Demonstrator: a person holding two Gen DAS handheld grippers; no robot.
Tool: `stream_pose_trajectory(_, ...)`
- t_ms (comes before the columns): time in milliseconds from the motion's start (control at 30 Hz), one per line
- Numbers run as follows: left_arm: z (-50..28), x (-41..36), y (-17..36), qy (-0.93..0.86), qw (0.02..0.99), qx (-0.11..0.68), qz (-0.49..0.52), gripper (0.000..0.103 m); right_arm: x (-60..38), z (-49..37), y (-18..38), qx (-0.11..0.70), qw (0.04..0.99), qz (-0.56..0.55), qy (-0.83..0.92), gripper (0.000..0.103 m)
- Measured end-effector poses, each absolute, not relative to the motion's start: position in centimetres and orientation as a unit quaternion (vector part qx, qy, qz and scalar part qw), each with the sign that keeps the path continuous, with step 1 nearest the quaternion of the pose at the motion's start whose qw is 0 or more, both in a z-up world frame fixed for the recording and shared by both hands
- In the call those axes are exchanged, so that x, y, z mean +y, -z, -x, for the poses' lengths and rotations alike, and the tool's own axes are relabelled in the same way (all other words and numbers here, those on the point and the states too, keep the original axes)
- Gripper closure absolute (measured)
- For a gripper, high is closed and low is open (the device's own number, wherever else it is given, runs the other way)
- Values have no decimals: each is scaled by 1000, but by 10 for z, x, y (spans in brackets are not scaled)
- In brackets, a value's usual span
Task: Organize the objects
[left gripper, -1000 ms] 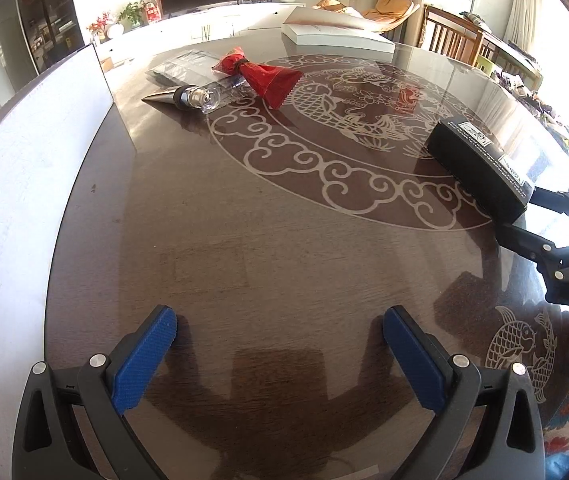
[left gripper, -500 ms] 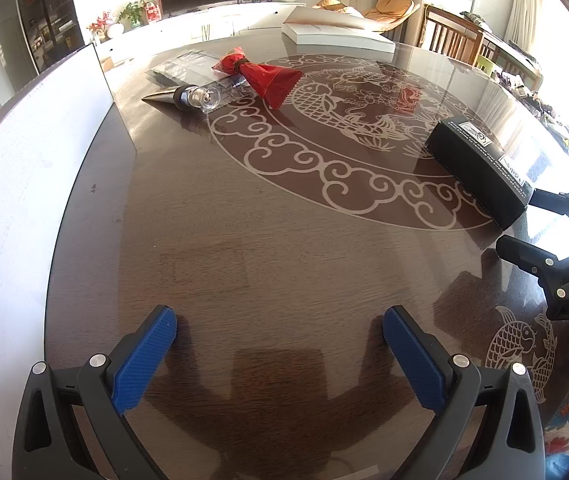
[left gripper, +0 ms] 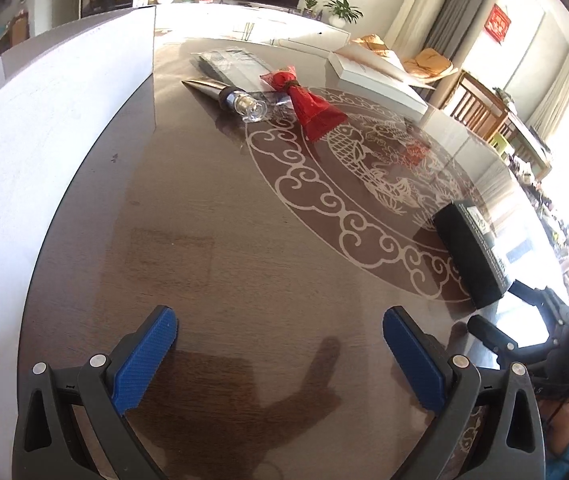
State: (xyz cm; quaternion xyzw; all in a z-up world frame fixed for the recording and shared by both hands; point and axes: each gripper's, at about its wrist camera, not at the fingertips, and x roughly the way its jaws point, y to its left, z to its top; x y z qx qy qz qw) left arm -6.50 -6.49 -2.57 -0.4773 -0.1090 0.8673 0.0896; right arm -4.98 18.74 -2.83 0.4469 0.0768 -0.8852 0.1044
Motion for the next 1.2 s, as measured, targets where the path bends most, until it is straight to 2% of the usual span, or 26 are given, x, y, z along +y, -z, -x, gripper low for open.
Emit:
stream_pose_trajectory(267,155,-82,16,-868,-3,-192,459,0,189,51,29,73,107,-449,884,0)
stream_pose_trajectory(333,184,-83,12,-872,-23,-183,452,1,189,52,29,72,107,-449,884,0)
stream_pose_trajectory(367,198,-82,11,-875,-33,-173,451,6,189,52,29,72,107,-449,884,0)
stream_pose_trajectory(500,242,-77,15,-875,-44,-138,462,13,189,52,29,71,107,-450,884,0)
stream_pose_trajectory(533,250,-75,19,-875,-45,-127,466,17,189,52,29,70,108,-450,884,0)
stream_pose_trajectory(667,256,-70,26,-886,-32,-60,459,70,189,53,29,69,108,-450,884,0)
stream_pose_trajectory(767,231,-74,28,-894,-19,-17,448,74,189,53,29,71,107,-449,884,0)
stream_pose_trajectory(1033,98,-95,22,-872,56,-32,486,72,188,52,28,74,105,-448,885,0)
stream_pose_trajectory(1100,86,-99,20,-863,55,-37,501,46,188,51,28,77,103,-447,885,0)
stream_pose_trajectory(1133,84,-99,20,-863,53,-35,502,20,188,51,28,78,102,-446,886,0)
stream_pose_trajectory(1167,82,-98,19,-868,49,-25,494,7,188,51,28,78,102,-446,886,0)
stream_pose_trajectory(1200,82,-92,19,-873,43,-9,486,6,188,51,27,79,102,-446,886,0)
